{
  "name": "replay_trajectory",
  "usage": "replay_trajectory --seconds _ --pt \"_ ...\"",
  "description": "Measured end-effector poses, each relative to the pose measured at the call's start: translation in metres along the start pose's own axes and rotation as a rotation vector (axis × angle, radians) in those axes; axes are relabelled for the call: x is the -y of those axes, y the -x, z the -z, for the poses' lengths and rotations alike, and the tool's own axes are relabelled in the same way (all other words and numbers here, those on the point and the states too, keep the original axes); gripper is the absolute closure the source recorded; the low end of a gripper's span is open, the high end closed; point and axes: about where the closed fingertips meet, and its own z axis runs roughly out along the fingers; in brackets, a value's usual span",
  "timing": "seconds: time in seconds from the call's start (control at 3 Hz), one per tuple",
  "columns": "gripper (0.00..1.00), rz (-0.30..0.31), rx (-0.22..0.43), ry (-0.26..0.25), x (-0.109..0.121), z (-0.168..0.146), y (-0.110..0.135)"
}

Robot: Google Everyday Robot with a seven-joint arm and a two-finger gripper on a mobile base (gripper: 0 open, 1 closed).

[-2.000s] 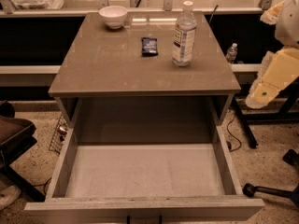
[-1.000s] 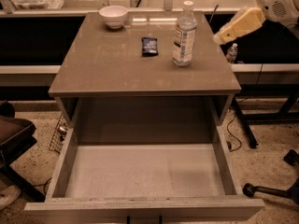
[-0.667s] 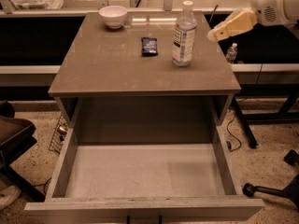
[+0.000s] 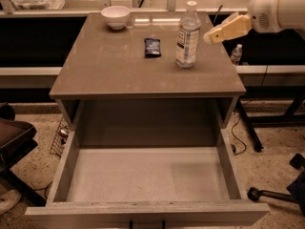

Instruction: Place blue plastic bottle into top drawer

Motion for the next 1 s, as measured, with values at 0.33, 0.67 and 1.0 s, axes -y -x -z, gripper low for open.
replay_trajectory --seconds 0.33,0.67,1.0 --pt "0.0 -0.137 0.065 -0.02 -0.017 -0.04 -0.013" --pt "0.0 -0.241 0.15 -0.085 -0.01 -0.079 -0.015" --pt "0.0 -0.308 0.214 -0.131 -0.002 -0.106 -0.017"
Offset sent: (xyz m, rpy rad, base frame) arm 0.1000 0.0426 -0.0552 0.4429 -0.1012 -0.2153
